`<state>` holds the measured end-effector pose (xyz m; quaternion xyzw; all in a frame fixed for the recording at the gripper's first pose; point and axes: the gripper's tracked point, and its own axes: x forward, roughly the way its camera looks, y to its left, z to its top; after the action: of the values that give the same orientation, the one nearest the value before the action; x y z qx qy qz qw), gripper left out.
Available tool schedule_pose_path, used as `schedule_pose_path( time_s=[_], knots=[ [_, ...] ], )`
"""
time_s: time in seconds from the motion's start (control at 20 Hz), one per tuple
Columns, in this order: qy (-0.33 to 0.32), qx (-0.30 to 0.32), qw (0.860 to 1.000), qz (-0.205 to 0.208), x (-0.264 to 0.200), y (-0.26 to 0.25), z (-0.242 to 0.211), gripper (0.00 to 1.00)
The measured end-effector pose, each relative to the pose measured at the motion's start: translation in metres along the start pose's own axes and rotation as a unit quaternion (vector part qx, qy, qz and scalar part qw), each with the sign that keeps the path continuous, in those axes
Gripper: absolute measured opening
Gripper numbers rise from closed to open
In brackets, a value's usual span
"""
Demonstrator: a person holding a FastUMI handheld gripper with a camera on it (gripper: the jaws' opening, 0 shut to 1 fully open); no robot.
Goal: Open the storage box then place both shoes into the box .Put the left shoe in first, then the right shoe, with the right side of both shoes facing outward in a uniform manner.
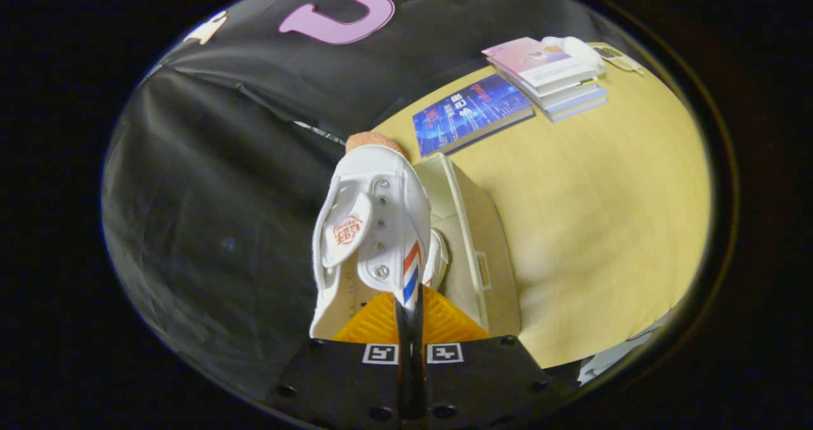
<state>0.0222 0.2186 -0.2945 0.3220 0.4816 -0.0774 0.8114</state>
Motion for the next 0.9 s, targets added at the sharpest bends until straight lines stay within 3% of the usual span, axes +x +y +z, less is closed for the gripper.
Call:
schedule_pose_path(
  time_s=[0.35,0.75,0.9],
  knots=[
    [-0.001,-0.057,0.997,-0.051,0.021,-0.019,-0.01,0.02],
    [0.004,-0.09,0.994,-0.064,0.022,-0.018,-0.027,0.02],
    [-0.008,-0.106,0.99,-0.092,0.02,-0.022,-0.028,0.03]
  ],
)
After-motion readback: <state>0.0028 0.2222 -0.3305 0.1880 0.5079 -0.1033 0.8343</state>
